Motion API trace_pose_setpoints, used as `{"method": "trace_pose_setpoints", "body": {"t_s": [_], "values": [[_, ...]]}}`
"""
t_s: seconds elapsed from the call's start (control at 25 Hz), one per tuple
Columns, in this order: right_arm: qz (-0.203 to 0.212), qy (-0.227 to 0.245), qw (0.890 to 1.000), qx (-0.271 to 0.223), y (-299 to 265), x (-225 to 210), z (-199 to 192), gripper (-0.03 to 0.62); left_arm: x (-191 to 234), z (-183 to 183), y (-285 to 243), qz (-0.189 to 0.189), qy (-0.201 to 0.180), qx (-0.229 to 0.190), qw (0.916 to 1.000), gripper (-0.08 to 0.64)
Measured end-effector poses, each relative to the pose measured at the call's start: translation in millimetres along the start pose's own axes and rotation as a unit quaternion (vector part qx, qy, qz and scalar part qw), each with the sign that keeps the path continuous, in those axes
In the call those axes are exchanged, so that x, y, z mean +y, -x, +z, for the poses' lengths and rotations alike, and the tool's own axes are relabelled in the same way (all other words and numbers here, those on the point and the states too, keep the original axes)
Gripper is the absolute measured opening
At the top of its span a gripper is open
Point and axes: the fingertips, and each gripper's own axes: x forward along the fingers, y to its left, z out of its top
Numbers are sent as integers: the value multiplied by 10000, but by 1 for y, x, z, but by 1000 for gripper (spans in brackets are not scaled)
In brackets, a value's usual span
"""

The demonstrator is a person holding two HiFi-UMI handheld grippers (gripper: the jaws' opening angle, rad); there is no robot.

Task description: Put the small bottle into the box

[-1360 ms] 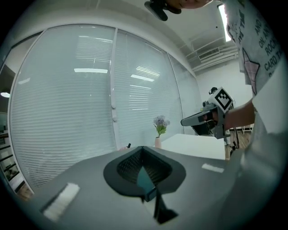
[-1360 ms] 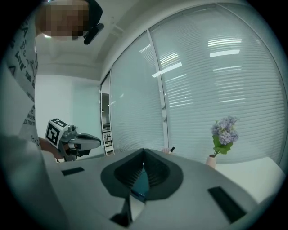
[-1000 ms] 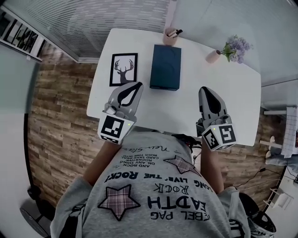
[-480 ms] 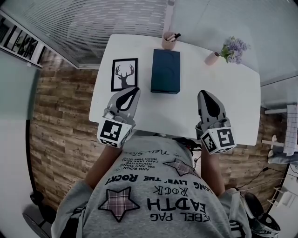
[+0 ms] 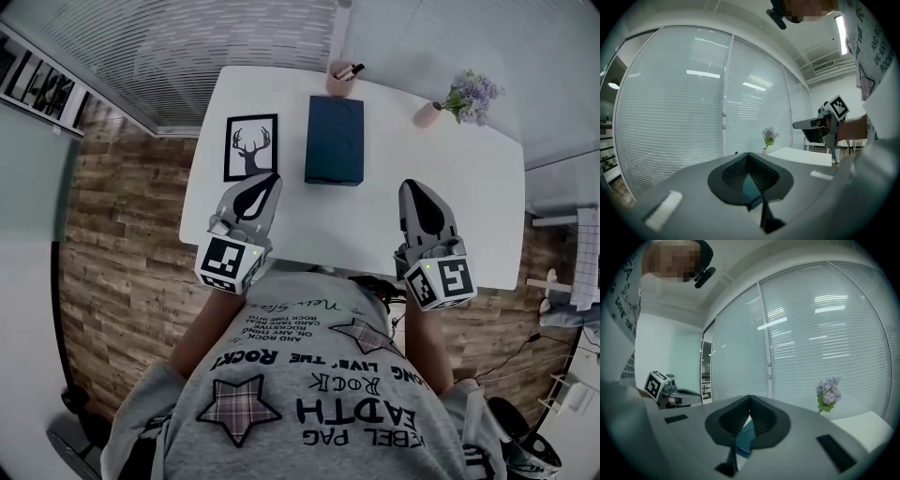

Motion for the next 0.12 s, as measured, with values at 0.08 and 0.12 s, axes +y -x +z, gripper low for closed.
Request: {"method": "trace_pose_setpoints", "body": {"t_s": [0.08,0.12], "values": [[-2,8,10000,-14,-3,0,1,14,3,-2,-1,11,66,25,10000,11],[-4,12,10000,-25,-5,0,1,14,4,-3,-1,18,95,36,9999,11]]}}
